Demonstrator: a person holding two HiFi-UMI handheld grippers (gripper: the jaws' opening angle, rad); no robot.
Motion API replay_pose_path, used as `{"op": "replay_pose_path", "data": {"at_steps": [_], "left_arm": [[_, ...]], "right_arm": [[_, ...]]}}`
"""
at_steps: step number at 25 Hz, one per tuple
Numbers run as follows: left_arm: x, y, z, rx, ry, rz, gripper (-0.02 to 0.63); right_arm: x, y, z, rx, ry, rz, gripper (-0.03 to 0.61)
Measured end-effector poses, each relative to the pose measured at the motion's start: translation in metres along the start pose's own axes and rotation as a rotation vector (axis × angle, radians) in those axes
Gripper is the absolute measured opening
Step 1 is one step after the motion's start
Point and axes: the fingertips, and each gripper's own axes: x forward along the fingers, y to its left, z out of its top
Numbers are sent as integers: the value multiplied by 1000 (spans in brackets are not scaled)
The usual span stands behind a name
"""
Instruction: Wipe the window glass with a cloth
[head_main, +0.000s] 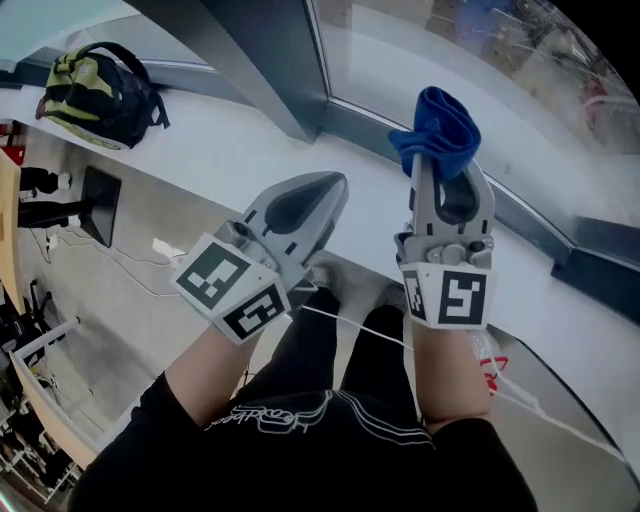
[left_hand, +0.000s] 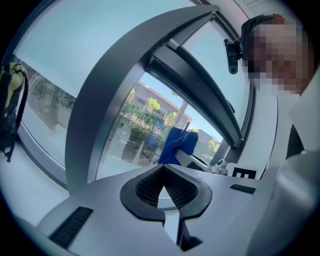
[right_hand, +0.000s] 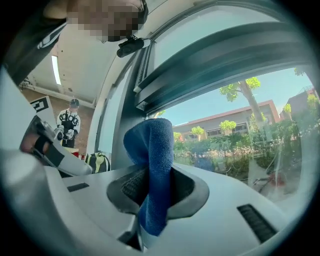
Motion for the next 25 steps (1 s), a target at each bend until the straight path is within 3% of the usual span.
{"op": "replay_pose_path", "data": {"at_steps": [5, 11, 25], "left_arm": [[-32, 39, 21, -1, -31, 24, 6], [-59, 77, 24, -28, -45, 46, 6], [-55, 98, 14, -31, -17, 38, 6]], "right_arm": [[66, 51, 0, 8, -18, 24, 67], [123, 75, -10, -16, 0, 8, 67], [155, 63, -37, -38, 36, -69, 67]]}}
